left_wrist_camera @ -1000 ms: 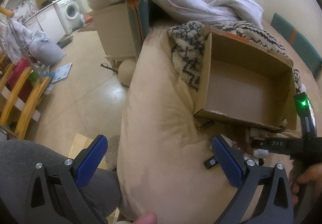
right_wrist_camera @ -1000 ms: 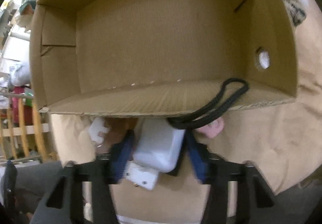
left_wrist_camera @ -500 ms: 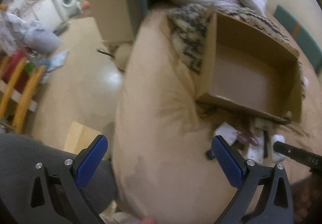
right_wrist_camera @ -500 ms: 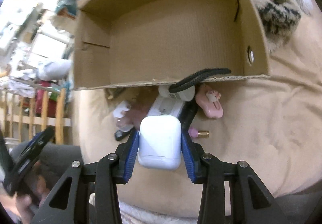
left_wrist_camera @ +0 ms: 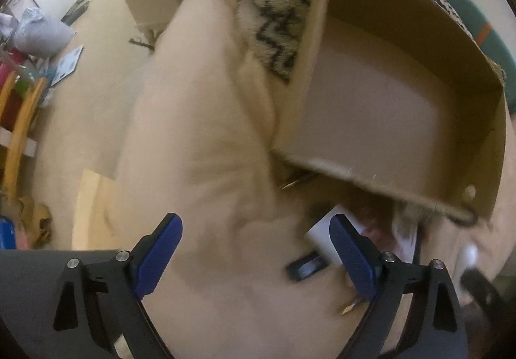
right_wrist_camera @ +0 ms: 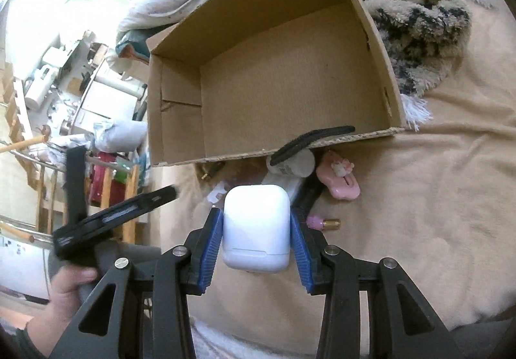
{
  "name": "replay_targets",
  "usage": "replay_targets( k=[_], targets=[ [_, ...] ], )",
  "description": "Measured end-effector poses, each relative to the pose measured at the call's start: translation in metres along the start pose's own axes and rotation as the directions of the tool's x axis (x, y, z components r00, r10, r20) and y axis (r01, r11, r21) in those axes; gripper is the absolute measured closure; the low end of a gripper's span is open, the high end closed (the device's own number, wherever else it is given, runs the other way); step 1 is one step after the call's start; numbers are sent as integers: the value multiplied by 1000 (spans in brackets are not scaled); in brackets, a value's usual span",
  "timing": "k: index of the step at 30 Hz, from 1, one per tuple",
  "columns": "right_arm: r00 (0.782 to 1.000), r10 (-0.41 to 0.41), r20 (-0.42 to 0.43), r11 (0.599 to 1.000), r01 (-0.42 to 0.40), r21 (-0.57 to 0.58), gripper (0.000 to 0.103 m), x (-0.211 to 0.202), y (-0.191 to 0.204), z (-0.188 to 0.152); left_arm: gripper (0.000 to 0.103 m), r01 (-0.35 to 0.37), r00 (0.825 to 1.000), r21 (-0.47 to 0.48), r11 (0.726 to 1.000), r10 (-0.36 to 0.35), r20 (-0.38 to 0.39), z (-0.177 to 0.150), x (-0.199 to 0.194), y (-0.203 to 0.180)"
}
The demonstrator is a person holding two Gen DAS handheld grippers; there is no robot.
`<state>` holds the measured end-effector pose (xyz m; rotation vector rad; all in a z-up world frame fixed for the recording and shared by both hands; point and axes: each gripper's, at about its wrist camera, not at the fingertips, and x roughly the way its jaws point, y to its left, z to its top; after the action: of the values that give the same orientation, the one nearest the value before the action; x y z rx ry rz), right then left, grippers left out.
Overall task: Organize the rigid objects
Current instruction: 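Lift the earbud case with the right gripper while the left gripper grasps the small battery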
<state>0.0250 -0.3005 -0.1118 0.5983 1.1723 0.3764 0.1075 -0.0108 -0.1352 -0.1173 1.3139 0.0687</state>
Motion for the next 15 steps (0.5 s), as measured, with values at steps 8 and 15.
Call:
replay_targets(
  k=[8,15],
  targets=[
    [1000,24,4,1000,-24,14,59,3,1,2,30,-45,998,64,997,42,51,10,46,-37],
    [999,41,-1,999,-41,17,59,4,4,2,54,-84,995,19,996,83,46,15,69,-35]
  ],
)
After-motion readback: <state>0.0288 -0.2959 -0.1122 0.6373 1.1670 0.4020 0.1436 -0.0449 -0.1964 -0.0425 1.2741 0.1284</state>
